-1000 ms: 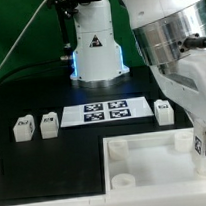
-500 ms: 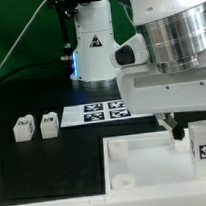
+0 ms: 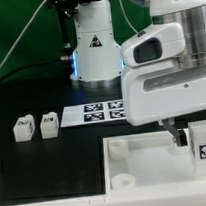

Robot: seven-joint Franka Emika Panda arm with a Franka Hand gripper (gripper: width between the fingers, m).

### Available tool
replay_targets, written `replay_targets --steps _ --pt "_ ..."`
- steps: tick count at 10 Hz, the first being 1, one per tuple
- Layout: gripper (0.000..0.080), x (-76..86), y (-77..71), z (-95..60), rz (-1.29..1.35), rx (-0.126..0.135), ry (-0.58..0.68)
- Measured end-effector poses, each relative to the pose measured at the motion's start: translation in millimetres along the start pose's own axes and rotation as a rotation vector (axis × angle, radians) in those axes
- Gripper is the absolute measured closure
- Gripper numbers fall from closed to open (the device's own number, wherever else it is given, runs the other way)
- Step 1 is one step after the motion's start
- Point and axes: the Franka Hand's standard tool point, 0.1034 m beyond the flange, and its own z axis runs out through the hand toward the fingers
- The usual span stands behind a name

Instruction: Assemble one leg

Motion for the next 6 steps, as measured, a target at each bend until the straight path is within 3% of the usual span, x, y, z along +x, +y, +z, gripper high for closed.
replay_targets --steps 1,2,3,4,5,6 --pt "0.0285 0.2 1.4 0.0 -0.014 0.0 0.0" --pt "0.0285 -0.2 0.0 0.1 0.039 0.006 -0.001" --pt "0.0425 -0.7 -0.9 0.3 0.18 0.014 -0.004" --pt "0.0476 -0.3 0.5 0.2 0.272 0.013 -0.003" --pt "0.0476 0.8 1.8 -0.2 0.373 0.018 -0.002" --pt "0.0476 2.6 4.1 -0.8 0.533 0.045 0.0"
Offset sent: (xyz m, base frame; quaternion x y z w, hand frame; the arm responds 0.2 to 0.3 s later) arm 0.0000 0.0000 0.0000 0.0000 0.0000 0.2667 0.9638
